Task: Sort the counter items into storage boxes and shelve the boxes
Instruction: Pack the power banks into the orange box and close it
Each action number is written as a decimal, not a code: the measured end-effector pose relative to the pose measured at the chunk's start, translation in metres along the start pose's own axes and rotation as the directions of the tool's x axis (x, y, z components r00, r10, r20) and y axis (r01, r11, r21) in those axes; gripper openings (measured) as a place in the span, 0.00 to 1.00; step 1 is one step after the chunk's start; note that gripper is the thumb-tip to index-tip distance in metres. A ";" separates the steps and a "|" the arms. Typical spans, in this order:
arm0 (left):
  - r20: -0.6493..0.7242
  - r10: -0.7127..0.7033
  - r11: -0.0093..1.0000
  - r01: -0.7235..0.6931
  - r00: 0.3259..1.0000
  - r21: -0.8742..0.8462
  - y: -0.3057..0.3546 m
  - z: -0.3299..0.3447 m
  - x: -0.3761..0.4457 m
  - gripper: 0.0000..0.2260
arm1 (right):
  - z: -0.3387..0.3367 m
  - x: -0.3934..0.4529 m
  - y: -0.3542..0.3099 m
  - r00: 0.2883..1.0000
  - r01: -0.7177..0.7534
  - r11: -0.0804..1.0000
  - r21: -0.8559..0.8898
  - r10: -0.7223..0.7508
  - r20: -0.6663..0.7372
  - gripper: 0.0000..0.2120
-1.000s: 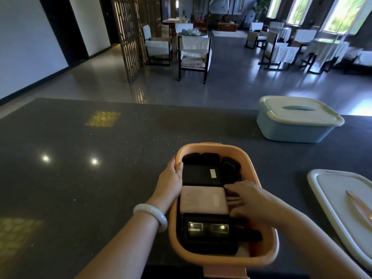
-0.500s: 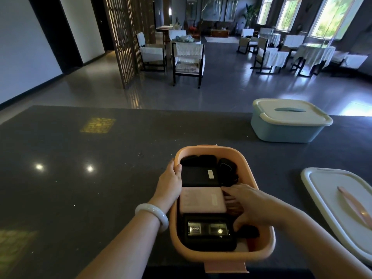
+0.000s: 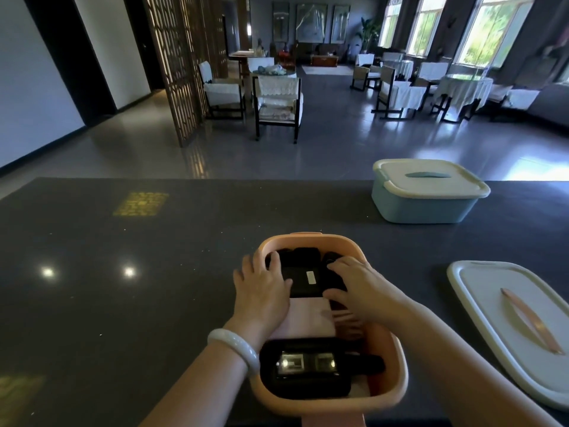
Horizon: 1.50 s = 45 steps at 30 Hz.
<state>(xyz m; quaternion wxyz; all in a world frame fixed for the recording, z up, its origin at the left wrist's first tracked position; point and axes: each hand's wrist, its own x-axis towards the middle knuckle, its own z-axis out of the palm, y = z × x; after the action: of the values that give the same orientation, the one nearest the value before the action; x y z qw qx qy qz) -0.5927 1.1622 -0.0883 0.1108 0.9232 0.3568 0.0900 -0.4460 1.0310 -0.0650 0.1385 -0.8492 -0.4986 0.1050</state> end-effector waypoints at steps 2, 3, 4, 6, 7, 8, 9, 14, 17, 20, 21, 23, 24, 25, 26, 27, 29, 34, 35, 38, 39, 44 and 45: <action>0.007 0.050 0.996 -0.050 0.999 0.073 0.022 0.000 -0.001 0.28 | -0.009 -0.002 0.011 1.000 0.010 1.000 -0.020 -0.010 -0.028 0.27; 0.007 0.074 0.992 -0.074 0.997 0.100 0.035 0.001 -0.001 0.28 | -0.014 -0.004 0.019 0.999 0.016 0.999 -0.045 -0.018 -0.035 0.26; 0.007 0.096 0.988 -0.096 0.995 0.119 0.049 0.003 0.000 0.28 | -0.019 -0.008 0.029 0.999 0.016 0.998 -0.068 -0.018 -0.038 0.25; 0.018 0.136 0.983 -0.137 0.991 0.125 0.081 0.008 0.000 0.28 | -0.029 -0.017 0.055 0.999 -0.013 0.997 -0.082 0.010 -0.043 0.26; 0.021 0.155 0.979 -0.156 0.988 0.131 0.099 0.012 0.000 0.29 | -0.034 -0.024 0.070 0.999 -0.027 0.996 -0.088 0.023 -0.047 0.27; 0.019 0.172 0.974 -0.173 0.985 0.143 0.119 0.016 0.000 0.29 | -0.039 -0.031 0.087 0.998 -0.037 0.995 -0.097 0.032 -0.049 0.28; 0.017 0.186 0.970 -0.187 0.982 0.159 0.140 0.022 -0.001 0.29 | -0.044 -0.039 0.105 0.998 -0.043 0.993 -0.110 0.038 -0.048 0.30; 0.080 0.223 0.952 -0.234 0.972 0.197 0.250 0.057 -0.010 0.28 | -0.067 -0.084 0.203 0.995 -0.096 0.982 -0.163 0.094 -0.022 0.32; 0.167 0.260 0.934 -0.292 0.951 0.205 0.305 0.082 -0.015 0.28 | -0.076 -0.114 0.267 0.991 -0.130 0.971 -0.201 0.131 -0.008 0.30; 0.268 0.260 0.922 -0.321 0.928 0.217 0.341 0.104 -0.021 0.28 | -0.083 -0.140 0.326 0.977 -0.195 0.957 -0.214 0.209 0.043 0.29; 0.286 0.252 0.915 -0.324 0.924 0.241 0.351 0.111 -0.022 0.27 | -0.085 -0.147 0.343 0.969 -0.218 0.949 -0.227 0.238 0.064 0.28; 0.296 0.238 0.900 -0.325 0.925 0.292 0.366 0.123 -0.023 0.26 | -0.085 -0.159 0.374 0.950 -0.268 0.931 -0.250 0.298 0.094 0.29; 0.299 0.229 0.899 -0.320 0.926 0.300 0.372 0.129 -0.021 0.26 | -0.085 -0.163 0.386 0.940 -0.290 0.922 -0.257 0.325 0.105 0.29; 0.302 0.218 0.902 -0.310 0.928 0.302 0.376 0.134 -0.020 0.27 | -0.084 -0.166 0.397 0.930 -0.311 0.914 -0.259 0.349 0.113 0.30; 0.299 0.202 0.906 -0.293 0.933 0.304 0.378 0.139 -0.018 0.27 | -0.082 -0.169 0.407 0.921 -0.334 0.907 -0.256 0.372 0.116 0.30; 0.289 0.179 0.913 -0.268 0.941 0.308 0.378 0.143 -0.016 0.28 | -0.079 -0.172 0.415 0.911 -0.362 0.899 -0.245 0.398 0.113 0.32; 0.277 0.117 0.930 -0.203 0.954 0.305 0.377 0.154 -0.015 0.31 | -0.071 -0.177 0.427 0.884 -0.433 0.879 -0.198 0.457 0.096 0.37; 0.339 0.012 0.971 -0.092 0.941 0.221 0.370 0.177 -0.017 0.29 | -0.046 -0.179 0.446 0.822 -0.561 0.827 -0.037 0.562 0.094 0.45; 0.333 -0.001 0.981 -0.064 0.943 0.185 0.370 0.180 -0.018 0.28 | -0.043 -0.178 0.448 0.820 -0.568 0.823 -0.005 0.566 0.085 0.45; 0.340 -0.063 0.997 0.040 0.938 0.072 0.369 0.187 -0.019 0.28 | -0.034 -0.177 0.455 0.817 -0.577 0.813 0.076 0.575 0.048 0.45; 0.346 -0.095 0.995 0.092 0.933 0.024 0.368 0.188 -0.020 0.29 | -0.031 -0.178 0.456 0.814 -0.579 0.807 0.116 0.579 0.034 0.44; 0.398 -0.201 0.894 0.333 0.895 -0.300 0.367 0.182 -0.018 0.30 | -0.021 -0.178 0.447 0.804 -0.516 0.747 0.419 0.592 -0.065 0.44; 0.399 -0.199 0.852 0.360 0.895 -0.381 0.365 0.177 -0.017 0.30 | -0.024 -0.175 0.442 0.802 -0.484 0.730 0.483 0.591 -0.089 0.43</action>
<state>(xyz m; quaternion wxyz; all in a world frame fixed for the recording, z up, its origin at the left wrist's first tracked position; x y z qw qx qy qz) -0.3288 0.8626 -0.1611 0.3920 0.8111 0.4339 -0.0113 -0.1614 0.6694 -0.1859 0.3467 -0.9100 -0.1725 0.1478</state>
